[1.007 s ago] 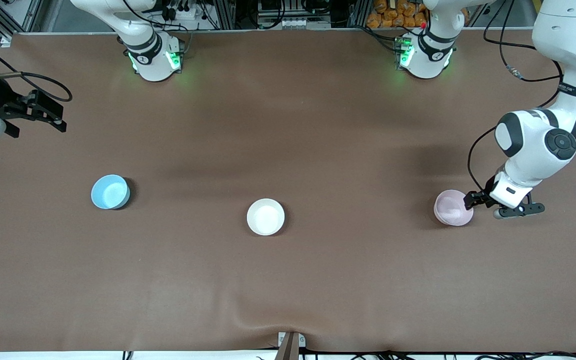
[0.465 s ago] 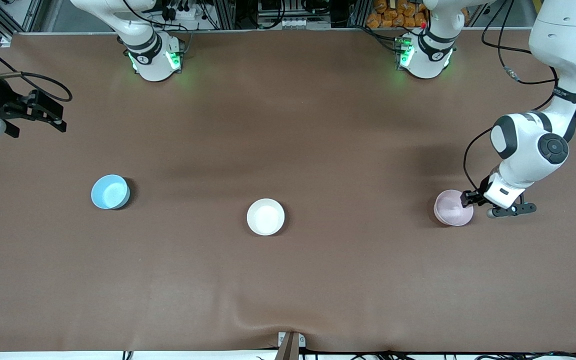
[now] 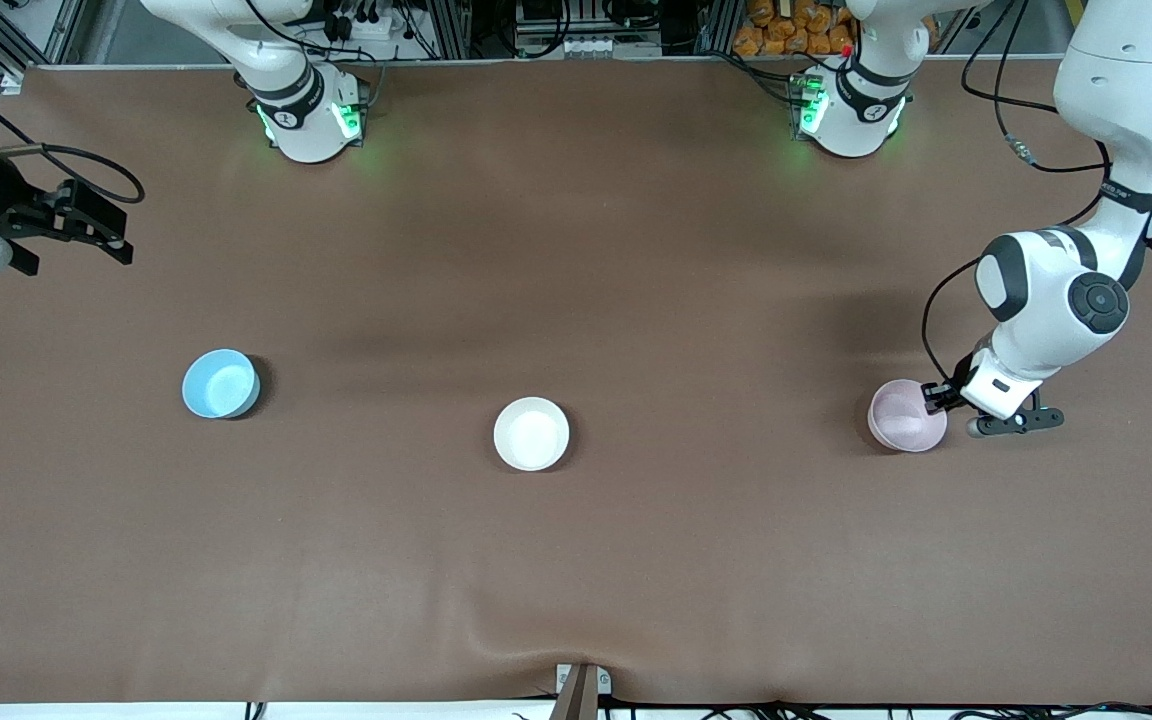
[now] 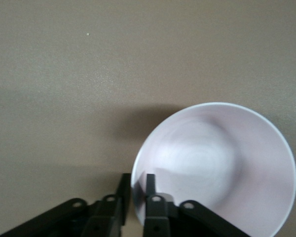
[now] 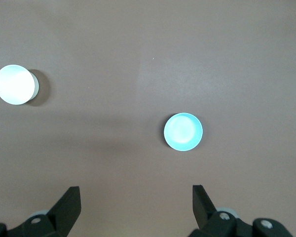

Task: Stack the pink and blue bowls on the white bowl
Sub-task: 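Close the left gripper on the pink bowl's rim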

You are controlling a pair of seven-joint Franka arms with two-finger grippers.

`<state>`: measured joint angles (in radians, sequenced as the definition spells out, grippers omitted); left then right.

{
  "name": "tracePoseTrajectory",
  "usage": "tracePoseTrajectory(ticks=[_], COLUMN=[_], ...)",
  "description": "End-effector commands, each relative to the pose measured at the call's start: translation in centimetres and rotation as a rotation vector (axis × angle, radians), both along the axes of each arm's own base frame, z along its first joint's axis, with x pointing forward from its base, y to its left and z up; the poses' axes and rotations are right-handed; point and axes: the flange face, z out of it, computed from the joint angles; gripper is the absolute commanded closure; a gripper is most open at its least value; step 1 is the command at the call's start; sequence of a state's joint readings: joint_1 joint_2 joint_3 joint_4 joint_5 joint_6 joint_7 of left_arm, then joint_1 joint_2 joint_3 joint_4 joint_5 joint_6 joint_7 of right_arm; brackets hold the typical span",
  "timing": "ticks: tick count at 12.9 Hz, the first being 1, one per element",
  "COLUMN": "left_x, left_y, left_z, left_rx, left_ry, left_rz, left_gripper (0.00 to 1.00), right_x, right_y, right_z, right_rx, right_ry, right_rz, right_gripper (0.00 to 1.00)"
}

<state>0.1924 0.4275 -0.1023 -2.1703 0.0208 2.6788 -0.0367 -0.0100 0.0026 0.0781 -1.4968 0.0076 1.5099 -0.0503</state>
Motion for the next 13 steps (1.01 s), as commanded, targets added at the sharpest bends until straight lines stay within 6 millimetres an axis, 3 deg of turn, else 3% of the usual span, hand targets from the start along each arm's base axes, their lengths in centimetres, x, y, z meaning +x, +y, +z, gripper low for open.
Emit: tracePoseTrajectory(ticks=[1,5,13], left_x=[0.5,0.7,1.7], left_y=[-0.2,-1.0,-4.1], left_z=[-0.2,0.6,4.3], left_rx=[-0.004,-0.004,-0.021], left_ry=[-0.012,-0.025,-0.010], left_rz=[-0.020,-0.035,-0.070], left_gripper=[1.00,1.00,1.00], right_x=[0.2,0.2,0.2], right_y=[-0.2,-0.2,-0.3], right_z=[0.5,0.5,0.4], right_rx=[0.016,0.016,0.016], right_ry=[-0.001,-0.001,0.002], right_rz=[0.009,0.009,0.007], right_gripper=[0.00,0.00,0.00])
